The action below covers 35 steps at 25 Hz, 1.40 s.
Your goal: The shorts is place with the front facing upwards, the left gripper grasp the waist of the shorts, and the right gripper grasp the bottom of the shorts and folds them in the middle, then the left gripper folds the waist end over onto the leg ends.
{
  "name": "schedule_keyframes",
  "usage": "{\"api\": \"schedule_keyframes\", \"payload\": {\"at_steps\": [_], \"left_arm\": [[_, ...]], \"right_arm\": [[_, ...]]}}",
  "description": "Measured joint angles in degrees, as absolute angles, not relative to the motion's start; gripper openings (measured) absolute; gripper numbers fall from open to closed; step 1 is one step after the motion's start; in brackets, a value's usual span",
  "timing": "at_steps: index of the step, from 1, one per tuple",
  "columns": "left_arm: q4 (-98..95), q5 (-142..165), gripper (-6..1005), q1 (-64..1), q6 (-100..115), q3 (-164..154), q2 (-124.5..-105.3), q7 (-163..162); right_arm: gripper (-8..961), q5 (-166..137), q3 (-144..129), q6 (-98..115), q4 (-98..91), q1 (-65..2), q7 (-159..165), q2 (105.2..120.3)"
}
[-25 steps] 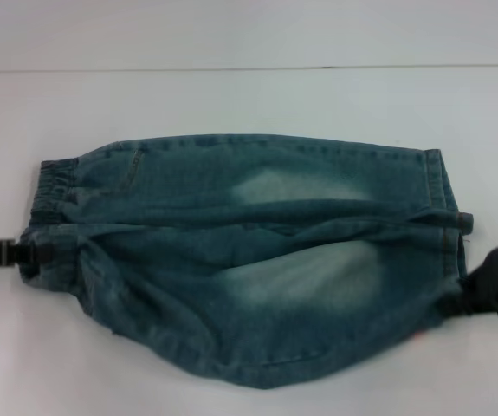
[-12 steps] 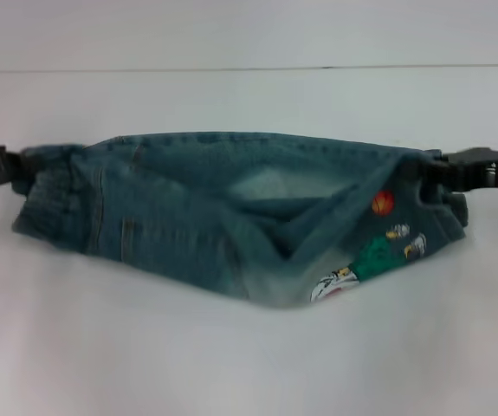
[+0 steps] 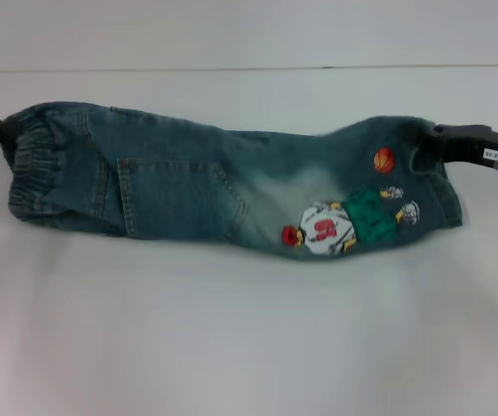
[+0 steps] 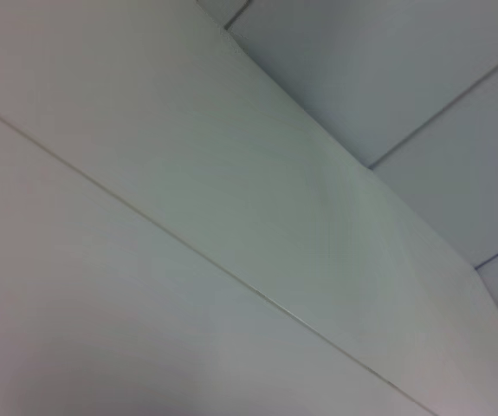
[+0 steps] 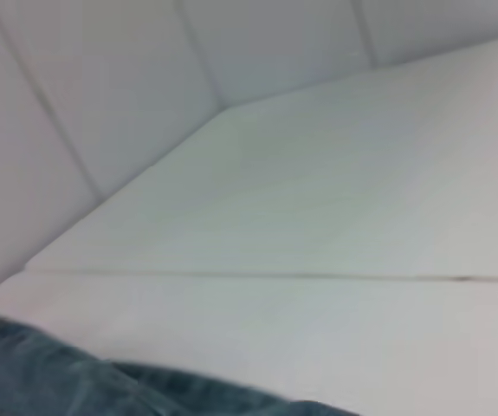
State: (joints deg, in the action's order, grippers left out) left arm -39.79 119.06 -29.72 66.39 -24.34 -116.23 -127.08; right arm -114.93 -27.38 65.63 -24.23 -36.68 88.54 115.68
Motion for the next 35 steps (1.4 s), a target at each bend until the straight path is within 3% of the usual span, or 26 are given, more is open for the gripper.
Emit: {"api": "schedule_keyframes", "payload": {"at_steps": [5,14,35], "left_arm": [[-37.89,118.5,64,-29.13,63.77,-24.45,-116.48,-125.07],[-37.7,118.32,71,-28.76,63.05,-24.56,-116.48,-123.33],[-36.22,118.62,86,-31.32,59.19,-26.54,-116.02,-120.72]], "right_arm": [[20,-110.83,-27.44,59.0,-23.28,-36.79,84.09,117.16],[34,-110.2,-27.99,53.74,-22.78,-37.26,80.28,118.01],[79,-110.81,-31.52,53.65,-22.76,-39.13,82.65,117.38]]}}
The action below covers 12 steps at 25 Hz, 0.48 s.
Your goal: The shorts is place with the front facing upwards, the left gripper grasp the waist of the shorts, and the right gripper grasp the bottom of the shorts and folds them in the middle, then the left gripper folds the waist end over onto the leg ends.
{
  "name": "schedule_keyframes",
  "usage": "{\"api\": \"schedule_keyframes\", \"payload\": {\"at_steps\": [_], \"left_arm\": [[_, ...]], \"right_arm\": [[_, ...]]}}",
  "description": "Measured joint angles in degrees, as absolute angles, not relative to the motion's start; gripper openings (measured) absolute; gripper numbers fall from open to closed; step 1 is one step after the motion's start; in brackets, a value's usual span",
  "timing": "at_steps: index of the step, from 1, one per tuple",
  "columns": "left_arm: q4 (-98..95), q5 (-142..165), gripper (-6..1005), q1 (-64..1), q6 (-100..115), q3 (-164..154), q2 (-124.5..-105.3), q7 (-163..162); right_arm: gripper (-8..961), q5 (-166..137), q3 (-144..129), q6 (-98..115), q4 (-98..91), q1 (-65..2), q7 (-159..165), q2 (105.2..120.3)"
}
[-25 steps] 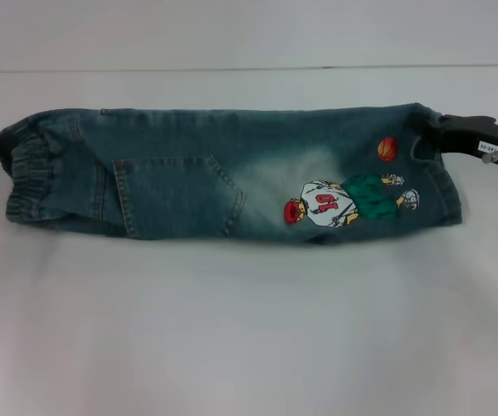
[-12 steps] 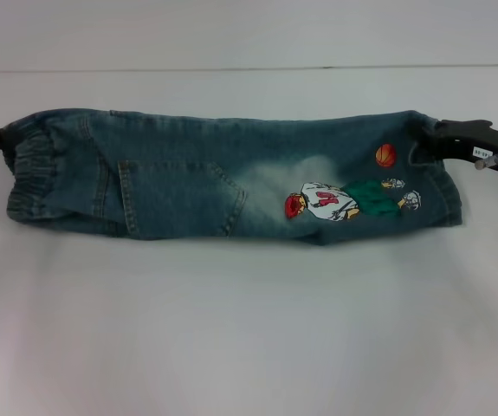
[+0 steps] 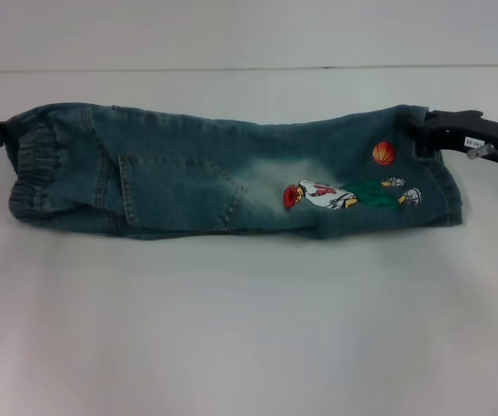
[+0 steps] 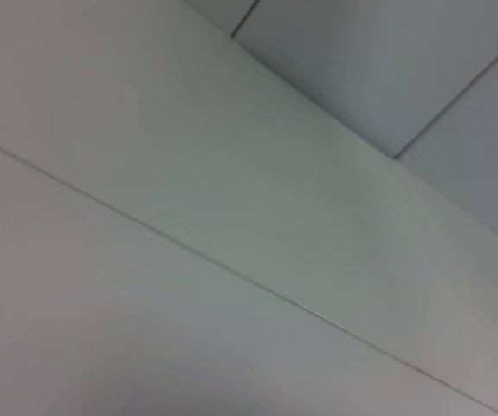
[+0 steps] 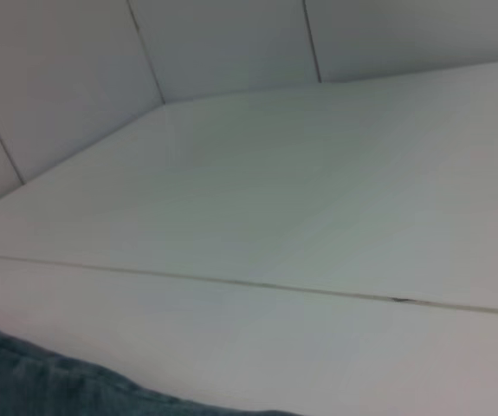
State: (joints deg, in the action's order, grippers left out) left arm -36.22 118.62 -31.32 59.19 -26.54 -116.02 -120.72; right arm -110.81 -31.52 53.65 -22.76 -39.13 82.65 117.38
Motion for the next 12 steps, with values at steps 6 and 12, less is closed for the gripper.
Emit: {"api": "schedule_keyframes", "payload": {"at_steps": [6,12], "left_arm": [[-33.95,118.78,91,-32.08,57.2,-31.14,-115.54,-122.27],[-33.85,118.89,218,-31.53,57.17,-38.13,-113.91,-127.1]], "right_arm": [[179,-110.83,-32.39,53.29,-22.76,-39.05,83.47,117.32],[414,-110.83,-33.15,53.26,-22.76,-38.54,84.11,117.12]]}}
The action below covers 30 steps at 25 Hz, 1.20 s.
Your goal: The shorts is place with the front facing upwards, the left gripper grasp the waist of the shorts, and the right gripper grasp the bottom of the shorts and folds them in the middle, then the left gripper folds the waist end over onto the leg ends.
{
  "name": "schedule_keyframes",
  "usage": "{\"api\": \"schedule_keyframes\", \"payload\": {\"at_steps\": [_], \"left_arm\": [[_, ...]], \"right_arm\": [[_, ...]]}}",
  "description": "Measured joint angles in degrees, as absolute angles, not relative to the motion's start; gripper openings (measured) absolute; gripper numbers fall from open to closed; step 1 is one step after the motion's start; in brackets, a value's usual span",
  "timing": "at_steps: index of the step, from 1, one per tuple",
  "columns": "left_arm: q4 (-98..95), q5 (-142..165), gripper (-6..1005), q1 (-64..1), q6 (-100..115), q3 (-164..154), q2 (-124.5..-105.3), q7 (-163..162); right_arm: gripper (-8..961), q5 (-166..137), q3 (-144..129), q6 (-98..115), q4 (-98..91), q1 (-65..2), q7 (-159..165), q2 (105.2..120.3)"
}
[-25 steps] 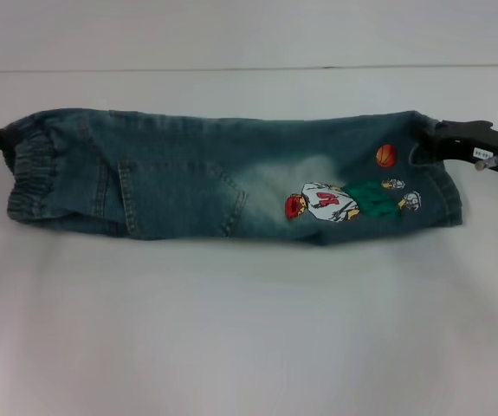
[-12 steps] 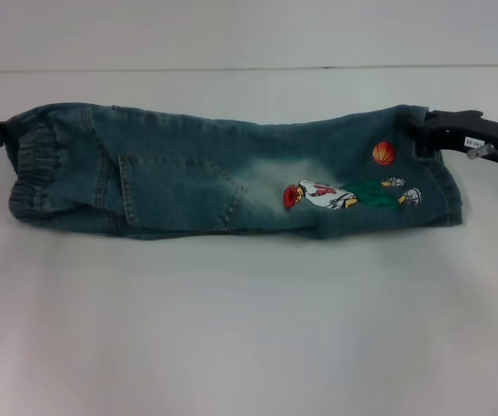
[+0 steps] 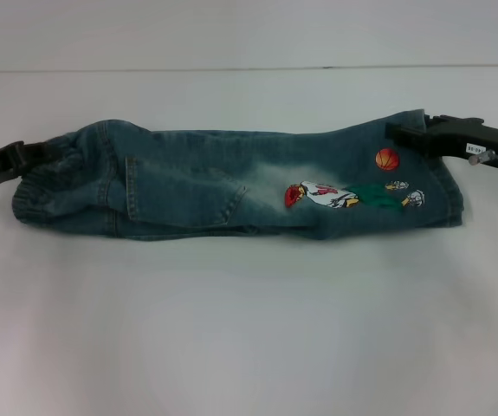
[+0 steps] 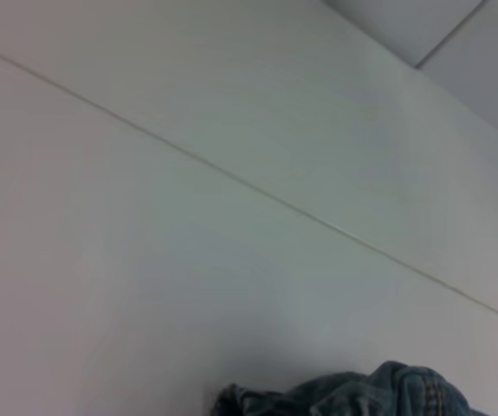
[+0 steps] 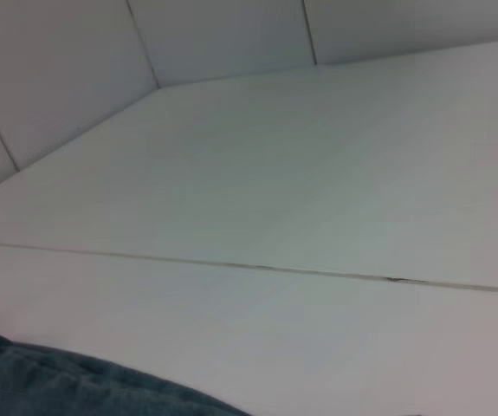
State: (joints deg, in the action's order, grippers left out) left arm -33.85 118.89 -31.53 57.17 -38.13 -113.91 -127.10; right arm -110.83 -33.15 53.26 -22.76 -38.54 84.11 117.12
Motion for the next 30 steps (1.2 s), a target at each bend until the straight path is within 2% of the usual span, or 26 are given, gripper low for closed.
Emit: {"api": "schedule_keyframes", "payload": {"at_steps": [4,7,12,16,20,30], "left_arm": [[-33.83,119.23,378,-31.17,57.71,-39.24,-112.99,-128.31],[-33.91,121.91,494,-31.16,58.23,-39.83,-112.03,-131.51],[-35.0,123.99,653,-31.04,58.9,-39.3,-111.44,-133.12],[-36.43,123.54,772,-30.62,59.63,-39.07,-111.43,-133.15],[-37.99,123.42,793,-30.46,61.91,-37.24,-111.57,-133.01],[-42.96,122.05,798,-28.95,74.23,-27.8,-111.77,-127.68]], "right_arm": [[550,-110.83,-33.51,53.26,-22.76,-38.43,84.6,116.87],[607,-110.83,-34.31,53.35,-22.76,-38.36,85.26,116.67],[703,-110.83,-34.65,53.23,-22.76,-38.02,85.37,116.48],[704,-110.68,-34.38,53.49,-22.96,-37.51,85.42,116.45],[704,-110.32,-33.51,54.82,-23.5,-36.71,85.63,116.33],[704,-110.21,-24.79,68.01,-25.26,-34.22,86.54,114.98]]}}
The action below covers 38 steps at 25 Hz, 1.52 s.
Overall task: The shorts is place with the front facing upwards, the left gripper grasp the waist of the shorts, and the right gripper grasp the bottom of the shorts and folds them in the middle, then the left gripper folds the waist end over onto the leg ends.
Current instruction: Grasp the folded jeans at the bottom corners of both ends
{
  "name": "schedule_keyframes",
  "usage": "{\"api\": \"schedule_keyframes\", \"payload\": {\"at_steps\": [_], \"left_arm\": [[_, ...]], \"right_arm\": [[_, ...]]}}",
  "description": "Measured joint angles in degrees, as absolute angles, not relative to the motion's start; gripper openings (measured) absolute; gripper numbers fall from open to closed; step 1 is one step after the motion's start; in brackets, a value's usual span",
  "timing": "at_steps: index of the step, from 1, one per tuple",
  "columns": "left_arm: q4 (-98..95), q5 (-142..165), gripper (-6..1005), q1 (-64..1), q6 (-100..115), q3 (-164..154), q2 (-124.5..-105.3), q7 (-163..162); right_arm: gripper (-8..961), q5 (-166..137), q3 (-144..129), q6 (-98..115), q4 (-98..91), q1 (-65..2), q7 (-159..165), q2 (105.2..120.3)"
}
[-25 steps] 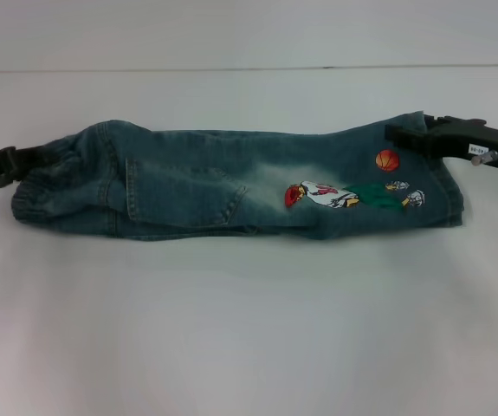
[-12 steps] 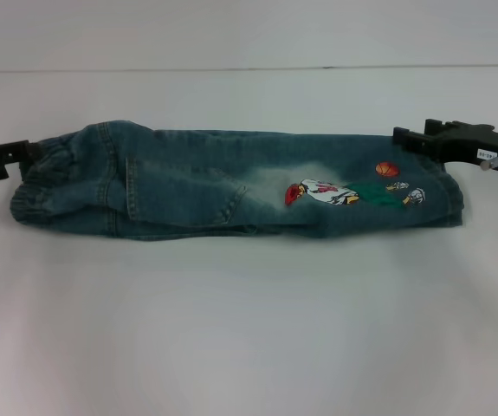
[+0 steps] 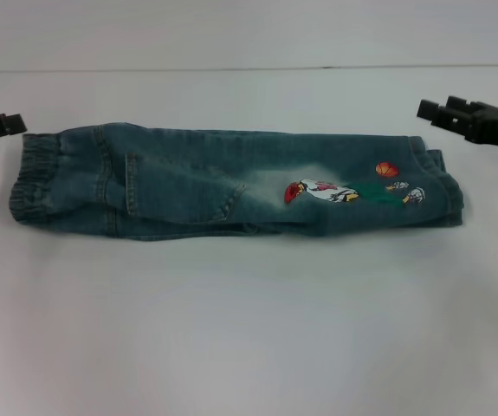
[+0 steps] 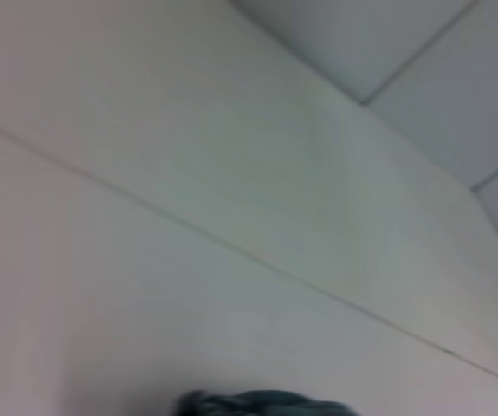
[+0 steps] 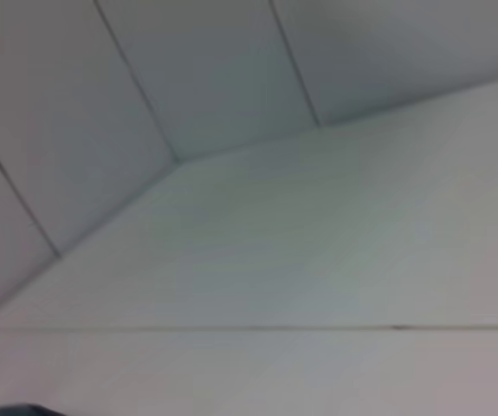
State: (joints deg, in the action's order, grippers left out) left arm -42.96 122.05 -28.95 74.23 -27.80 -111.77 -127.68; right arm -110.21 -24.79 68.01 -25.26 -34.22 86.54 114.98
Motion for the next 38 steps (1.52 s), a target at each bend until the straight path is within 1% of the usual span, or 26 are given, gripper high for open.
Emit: {"api": "schedule_keyframes", "payload": {"at_steps": [6,9,11,16,17,19,23,29,38], "left_arm": [[-44.78,117.25,797,-26.47,83.45,-25.13,-113.47,-115.55],[-44.73,116.36,797,-25.65,85.74,-25.37,-113.88,-112.51],[-44.52,116.55,796,-25.5,86.12,-25.6,-113.92,-111.94],[-44.39,117.1,795,-25.12,86.24,-26.67,-113.91,-111.73],[-44.39,117.22,795,-24.99,86.25,-27.15,-113.78,-111.73],[-44.38,117.97,794,-24.76,86.29,-28.57,-113.4,-111.77],[-44.75,122.18,794,-24.67,85.32,-30.12,-113.07,-112.23],[-44.4,124.56,793,-24.88,78.91,-30.08,-113.6,-113.76],[-42.05,124.77,788,-24.82,71.74,-33.87,-113.63,-114.03]], "right_arm": [[704,-110.52,-24.56,87.87,-32.27,-32.12,89.88,114.37],[703,-111.74,-26.84,99.37,-36.75,-31.36,89.63,114.55],[703,-112.97,-29.17,104.36,-40.29,-30.66,89.23,115.28],[697,-117.37,-33.94,106.97,-49.18,-27.94,85.8,118.7],[696,-118.1,-34.2,106.65,-50.23,-27.41,85.13,119.2],[694,-118.57,-34.1,105.27,-50.45,-26.77,84.22,119.6],[690,-118.46,-32.9,101.36,-48.34,-26.41,83.3,119.53],[689,-118.43,-33.12,99.15,-46.86,-27.04,82.37,119.56],[690,-117.45,-32.69,97.26,-44.09,-27.81,80.36,119.53]]}}
